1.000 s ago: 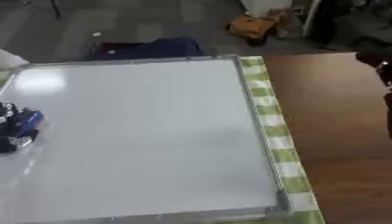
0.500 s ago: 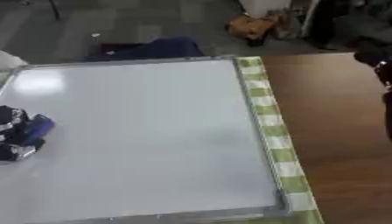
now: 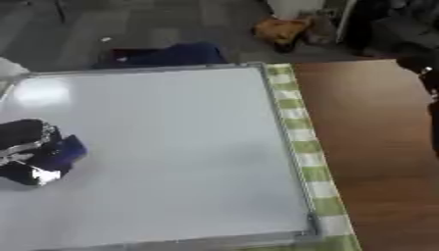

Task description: Wipe the whiteboard clean with a brush.

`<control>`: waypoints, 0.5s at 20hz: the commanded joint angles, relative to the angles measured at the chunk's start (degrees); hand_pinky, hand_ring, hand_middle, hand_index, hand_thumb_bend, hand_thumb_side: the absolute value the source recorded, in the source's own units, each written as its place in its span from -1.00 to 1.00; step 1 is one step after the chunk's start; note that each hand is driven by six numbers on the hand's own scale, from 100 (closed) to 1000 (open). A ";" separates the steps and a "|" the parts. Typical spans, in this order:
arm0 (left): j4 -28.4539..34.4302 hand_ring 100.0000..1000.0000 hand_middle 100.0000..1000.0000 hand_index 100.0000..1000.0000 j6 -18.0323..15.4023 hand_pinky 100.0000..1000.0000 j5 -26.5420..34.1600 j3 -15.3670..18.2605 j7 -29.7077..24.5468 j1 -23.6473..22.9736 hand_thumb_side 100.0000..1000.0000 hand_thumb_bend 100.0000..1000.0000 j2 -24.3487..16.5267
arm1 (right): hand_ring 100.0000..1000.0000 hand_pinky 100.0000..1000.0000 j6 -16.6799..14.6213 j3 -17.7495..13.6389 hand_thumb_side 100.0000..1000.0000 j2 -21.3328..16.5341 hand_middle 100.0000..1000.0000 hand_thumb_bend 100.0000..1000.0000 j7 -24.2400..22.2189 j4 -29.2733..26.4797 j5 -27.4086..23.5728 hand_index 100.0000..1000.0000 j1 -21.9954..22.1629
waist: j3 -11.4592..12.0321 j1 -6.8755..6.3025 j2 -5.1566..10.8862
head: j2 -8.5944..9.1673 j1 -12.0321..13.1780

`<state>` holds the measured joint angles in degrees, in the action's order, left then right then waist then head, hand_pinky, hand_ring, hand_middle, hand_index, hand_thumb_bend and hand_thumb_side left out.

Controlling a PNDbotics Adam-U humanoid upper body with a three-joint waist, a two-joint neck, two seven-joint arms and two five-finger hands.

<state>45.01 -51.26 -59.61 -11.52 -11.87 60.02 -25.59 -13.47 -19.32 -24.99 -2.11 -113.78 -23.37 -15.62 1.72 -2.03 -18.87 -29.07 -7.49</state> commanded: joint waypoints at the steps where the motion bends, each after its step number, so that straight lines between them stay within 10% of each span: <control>1: 5.15 -0.70 -1.00 -0.92 -0.70 -0.21 2.84 -2.57 -1.82 0.63 0.17 -0.91 -0.64 | 0.20 0.49 -0.33 -0.08 0.95 -1.80 -0.14 -0.70 -0.03 -0.81 -0.36 0.05 -0.62 | -0.03 0.26 0.84 | 0.10 -0.59; 10: 12.39 -0.70 -1.00 -0.92 -0.70 -0.21 6.06 -6.47 -4.12 -0.44 0.17 -0.92 0.79 | 0.20 0.49 -0.62 -0.03 0.95 -1.74 -0.14 -0.69 -0.20 -0.81 -0.32 0.05 -0.77 | -0.13 0.44 0.41 | 0.23 -1.46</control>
<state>55.74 -49.90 -54.19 -17.67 -13.56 58.82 -24.11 -13.85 -19.17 -24.99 -2.27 -113.78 -23.38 -15.70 1.67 -1.70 -19.48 -29.07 -8.75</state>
